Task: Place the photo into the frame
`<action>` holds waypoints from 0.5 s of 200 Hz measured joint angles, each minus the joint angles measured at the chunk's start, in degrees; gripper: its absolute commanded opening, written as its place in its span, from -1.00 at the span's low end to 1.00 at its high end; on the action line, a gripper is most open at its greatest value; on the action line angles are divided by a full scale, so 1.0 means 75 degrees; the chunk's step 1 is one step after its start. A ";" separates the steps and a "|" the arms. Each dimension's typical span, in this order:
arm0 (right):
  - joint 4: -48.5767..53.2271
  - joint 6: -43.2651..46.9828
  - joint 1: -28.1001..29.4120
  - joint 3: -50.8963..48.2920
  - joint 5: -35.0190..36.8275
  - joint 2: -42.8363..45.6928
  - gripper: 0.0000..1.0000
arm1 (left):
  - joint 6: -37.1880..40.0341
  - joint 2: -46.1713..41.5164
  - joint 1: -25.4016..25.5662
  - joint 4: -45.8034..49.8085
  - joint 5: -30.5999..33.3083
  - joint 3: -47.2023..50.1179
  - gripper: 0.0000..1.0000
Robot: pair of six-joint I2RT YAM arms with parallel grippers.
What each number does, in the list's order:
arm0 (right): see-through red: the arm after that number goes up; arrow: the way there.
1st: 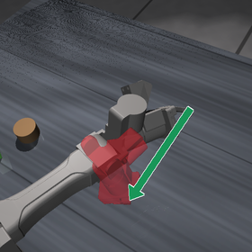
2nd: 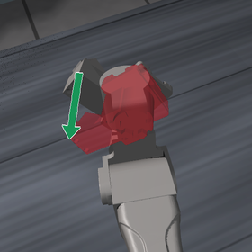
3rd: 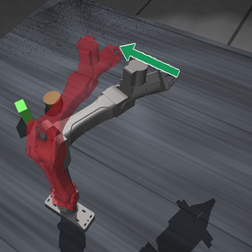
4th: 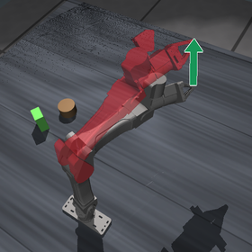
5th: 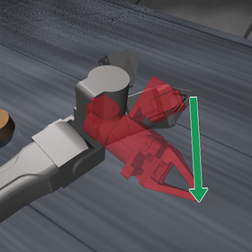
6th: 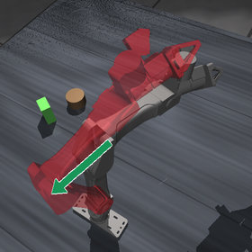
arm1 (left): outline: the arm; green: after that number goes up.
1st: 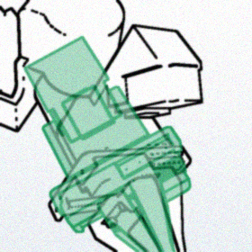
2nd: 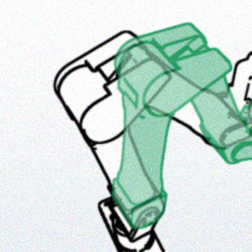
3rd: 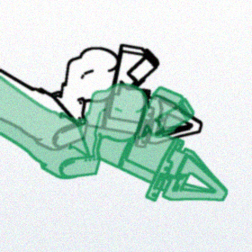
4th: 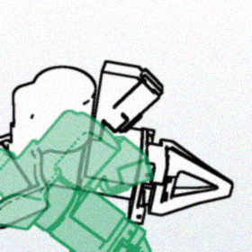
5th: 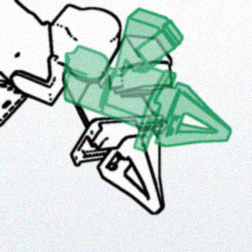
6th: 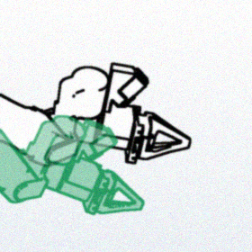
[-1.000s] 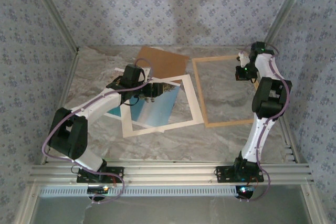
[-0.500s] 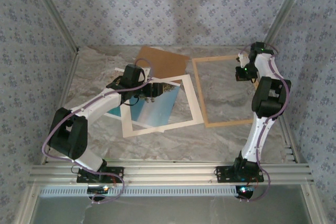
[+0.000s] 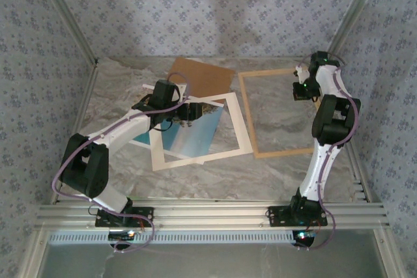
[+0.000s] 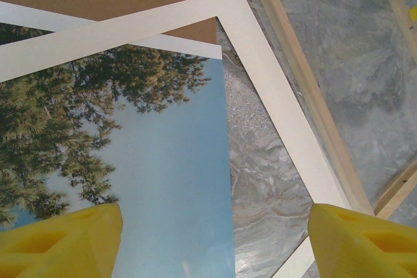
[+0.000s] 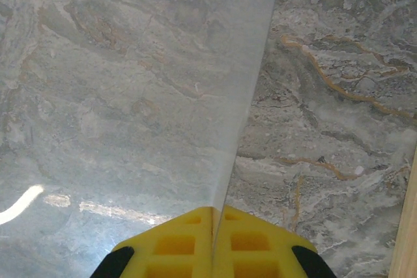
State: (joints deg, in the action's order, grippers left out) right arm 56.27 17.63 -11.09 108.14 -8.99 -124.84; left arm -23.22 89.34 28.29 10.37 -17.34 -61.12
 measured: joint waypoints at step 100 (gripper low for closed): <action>0.0356 0.0055 0.0050 0.0466 0.0306 -0.0379 -1.00 | 0.0000 0.0000 0.0000 0.0006 0.0000 0.0000 0.52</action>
State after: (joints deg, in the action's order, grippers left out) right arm 58.94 18.04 -10.72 111.63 -6.70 -127.68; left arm -23.22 89.34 28.29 10.41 -17.34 -61.12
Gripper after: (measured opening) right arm 0.057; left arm 0.757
